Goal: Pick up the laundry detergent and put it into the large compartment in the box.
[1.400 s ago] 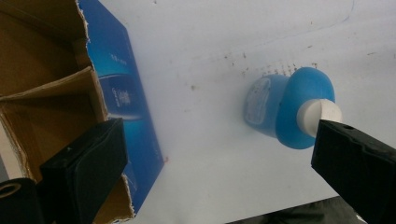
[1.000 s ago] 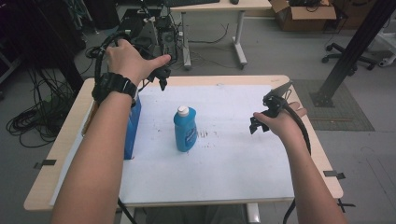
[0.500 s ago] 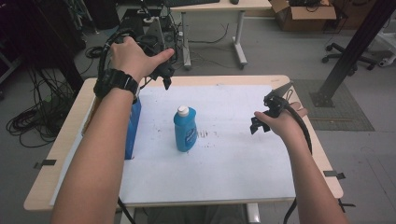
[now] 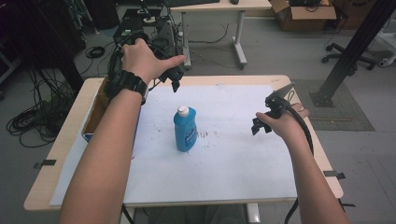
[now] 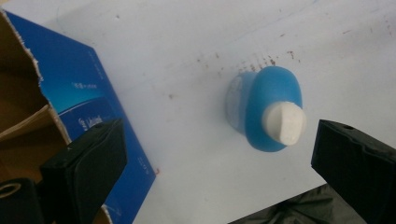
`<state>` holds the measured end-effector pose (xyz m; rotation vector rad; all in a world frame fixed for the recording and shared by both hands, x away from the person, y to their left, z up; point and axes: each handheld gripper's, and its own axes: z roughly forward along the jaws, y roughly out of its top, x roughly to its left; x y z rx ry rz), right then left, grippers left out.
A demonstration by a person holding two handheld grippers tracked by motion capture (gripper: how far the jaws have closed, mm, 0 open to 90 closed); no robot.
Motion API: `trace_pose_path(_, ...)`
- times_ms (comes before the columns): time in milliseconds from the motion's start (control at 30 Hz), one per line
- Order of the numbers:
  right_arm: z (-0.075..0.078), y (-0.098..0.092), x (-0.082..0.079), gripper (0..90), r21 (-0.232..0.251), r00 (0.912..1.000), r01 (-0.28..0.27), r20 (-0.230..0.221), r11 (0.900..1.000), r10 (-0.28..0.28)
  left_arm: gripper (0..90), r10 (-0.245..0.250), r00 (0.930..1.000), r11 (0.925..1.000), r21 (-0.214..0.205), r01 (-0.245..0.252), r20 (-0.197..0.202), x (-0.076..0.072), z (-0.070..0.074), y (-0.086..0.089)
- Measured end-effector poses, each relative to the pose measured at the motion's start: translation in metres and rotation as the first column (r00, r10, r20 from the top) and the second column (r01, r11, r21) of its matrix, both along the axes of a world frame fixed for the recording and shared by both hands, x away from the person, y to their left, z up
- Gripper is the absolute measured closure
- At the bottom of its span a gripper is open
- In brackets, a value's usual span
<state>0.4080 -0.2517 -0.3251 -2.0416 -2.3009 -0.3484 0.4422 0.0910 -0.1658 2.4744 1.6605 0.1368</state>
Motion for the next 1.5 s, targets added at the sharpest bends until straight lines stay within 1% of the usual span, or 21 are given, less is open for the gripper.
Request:
trace_pose_path(100,-0.001,0.000,-0.001,3.9,0.001,1.0000,-0.002,-0.002,1.0000,0.002,4.1,-0.011,0.9999,0.9999,0.000,0.011,0.002,-0.001,0.000,-0.004)
trace_pose_path(133,-0.001,-0.001,-0.001,3.9,0.001,1.0000,-0.003,0.002,1.0000,0.003,4.1,-0.023,0.9997,0.9997,0.000,0.023,0.003,-0.002,-0.001,-0.008)
trace_pose_path(200,-0.002,-0.001,-0.001,3.9,0.002,1.0000,-0.003,0.001,1.0000,0.003,4.1,-0.026,0.9997,0.9997,0.000,0.026,0.002,-0.002,-0.001,-0.009)
trace_pose_path(267,-0.003,-0.002,-0.002,3.9,0.003,1.0000,-0.003,0.002,1.0000,0.003,4.1,-0.042,0.9991,0.9991,0.011,0.042,0.000,-0.004,-0.003,-0.014)
trace_pose_path(333,-0.003,-0.002,-0.003,3.9,0.003,1.0000,-0.003,0.003,1.0000,0.003,4.1,-0.046,0.9989,0.9988,0.012,0.046,-0.001,-0.004,-0.004,-0.015)
trace_pose_path(467,-0.004,-0.002,-0.003,3.9,0.004,1.0000,-0.002,0.006,1.0000,0.002,4.1,-0.049,0.9988,0.9986,0.018,0.049,-0.005,-0.006,-0.007,-0.021)
trace_pose_path(533,-0.004,-0.002,-0.004,3.9,0.005,1.0000,-0.001,0.006,1.0000,0.001,4.0,-0.049,0.9988,0.9988,0.009,0.049,-0.009,-0.007,-0.012,-0.026)
trace_pose_path(733,-0.004,-0.002,-0.005,3.9,0.004,1.0000,0.000,0.005,1.0000,0.000,4.3,-0.048,0.9987,0.9987,0.016,0.049,-0.017,-0.008,-0.018,-0.030)
trace_pose_path(800,-0.005,-0.002,-0.005,3.9,0.002,1.0000,-0.002,0.006,1.0000,0.002,4.1,-0.044,0.9989,0.9990,0.009,0.044,-0.018,-0.009,-0.021,-0.031)
trace_pose_path(1033,-0.007,0.000,-0.006,3.9,0.006,1.0000,-0.005,0.002,1.0000,0.005,4.1,-0.059,0.9979,0.9982,0.013,0.059,-0.027,-0.012,-0.029,-0.037)
trace_pose_path(1100,-0.009,0.000,-0.007,4.0,0.005,0.9999,-0.011,0.005,0.9999,0.011,4.1,-0.058,0.9979,0.9983,0.006,0.059,-0.027,-0.013,-0.032,-0.039)
trace_pose_path(1167,-0.009,0.000,-0.007,4.0,0.005,1.0000,-0.009,0.003,0.9999,0.009,4.0,-0.061,0.9977,0.9980,0.011,0.061,-0.030,-0.014,-0.034,-0.040)
trace_pose_path(1233,-0.009,0.000,-0.007,3.9,0.006,0.9999,-0.011,0.007,0.9999,0.011,4.1,-0.061,0.9976,0.9981,0.008,0.061,-0.034,-0.014,-0.037,-0.041)
trace_pose_path(1300,-0.010,-0.001,-0.008,4.0,0.007,0.9999,-0.010,0.004,0.9999,0.010,4.1,-0.068,0.9970,0.9974,0.021,0.069,-0.036,-0.015,-0.041,-0.043)
trace_pose_path(1433,-0.011,-0.001,-0.009,4.0,0.008,1.0000,-0.008,0.003,0.9999,0.008,4.1,-0.067,0.9970,0.9976,0.014,0.068,-0.038,-0.015,-0.045,-0.044)
trace_pose_path(1500,-0.012,-0.001,-0.009,4.0,0.007,1.0000,-0.009,0.002,0.9999,0.009,4.1,-0.071,0.9965,0.9972,0.019,0.072,-0.043,-0.015,-0.049,-0.046)
